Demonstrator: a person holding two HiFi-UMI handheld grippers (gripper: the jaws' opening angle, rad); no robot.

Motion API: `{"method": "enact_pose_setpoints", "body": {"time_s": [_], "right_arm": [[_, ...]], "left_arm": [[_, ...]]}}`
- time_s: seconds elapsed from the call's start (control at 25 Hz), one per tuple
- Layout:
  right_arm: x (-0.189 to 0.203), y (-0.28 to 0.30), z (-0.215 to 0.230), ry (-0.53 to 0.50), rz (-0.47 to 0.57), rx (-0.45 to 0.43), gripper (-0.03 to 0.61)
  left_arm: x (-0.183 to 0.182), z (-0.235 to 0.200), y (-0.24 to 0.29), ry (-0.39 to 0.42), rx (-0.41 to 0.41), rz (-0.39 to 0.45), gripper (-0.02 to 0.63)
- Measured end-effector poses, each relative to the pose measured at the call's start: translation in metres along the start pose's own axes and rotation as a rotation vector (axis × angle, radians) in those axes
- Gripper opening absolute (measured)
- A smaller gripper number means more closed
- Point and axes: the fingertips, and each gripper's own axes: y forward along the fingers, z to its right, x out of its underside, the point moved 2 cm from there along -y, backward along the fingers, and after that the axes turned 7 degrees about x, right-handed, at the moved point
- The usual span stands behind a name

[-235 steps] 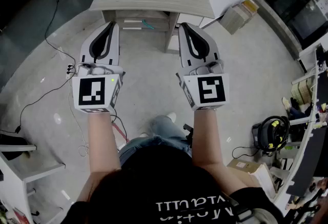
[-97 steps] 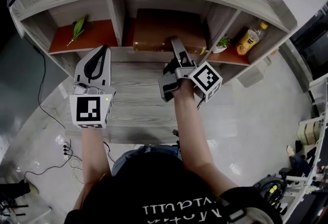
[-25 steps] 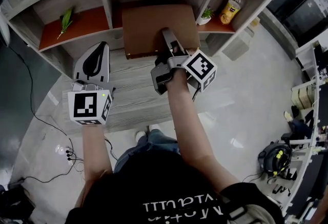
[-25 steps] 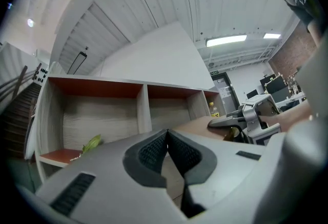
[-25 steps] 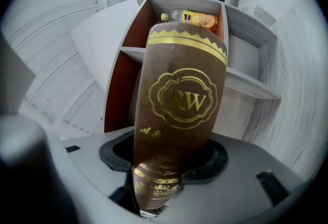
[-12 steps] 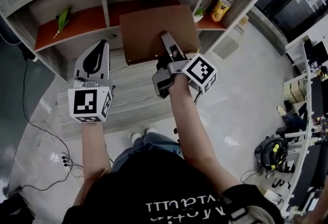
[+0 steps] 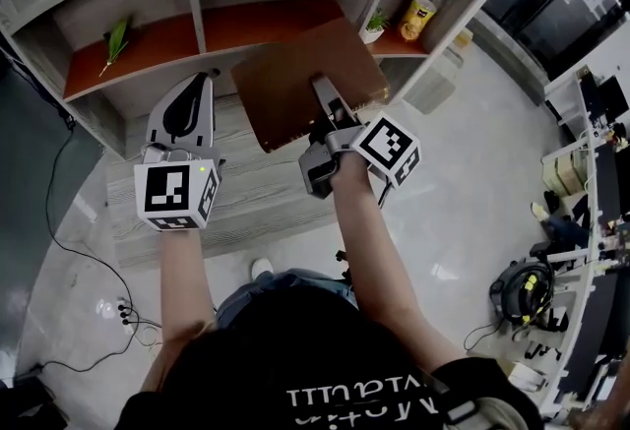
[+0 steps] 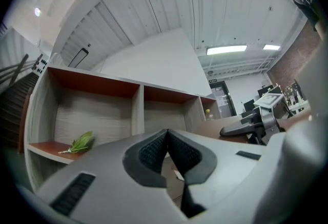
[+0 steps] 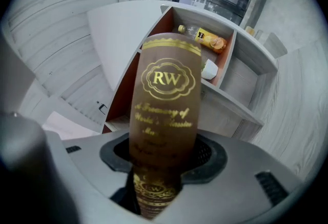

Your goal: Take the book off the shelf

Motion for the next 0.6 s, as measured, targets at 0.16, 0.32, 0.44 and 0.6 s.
{"method": "enact_pose_setpoints", "body": {"time_s": [0.16,0.32,0.44,0.6], "right_arm": [[-0.004,-0.010,0.006,-0.068,-0.008,0.037,0.235],[-0.007,-0.016,0.010,-0.117,-0.008,0.066,0.235],[-0.010,-0.019,0.010,-0.184,-0.009,0.088,0.235],[-0.013,-0.027,0.005,-0.299,-0.012,0.109,0.235]], "left_arm": [[-0.006,0.014,0.003,0.010,0.012,0.006,0.011],[-0.009,0.024,0.004,0.020,0.018,0.002,0.011],[-0.011,0.028,0.005,0.020,0.013,-0.003,0.011],[-0.013,0.034,0.004,0.012,0.001,-0.005,0.011]]}}
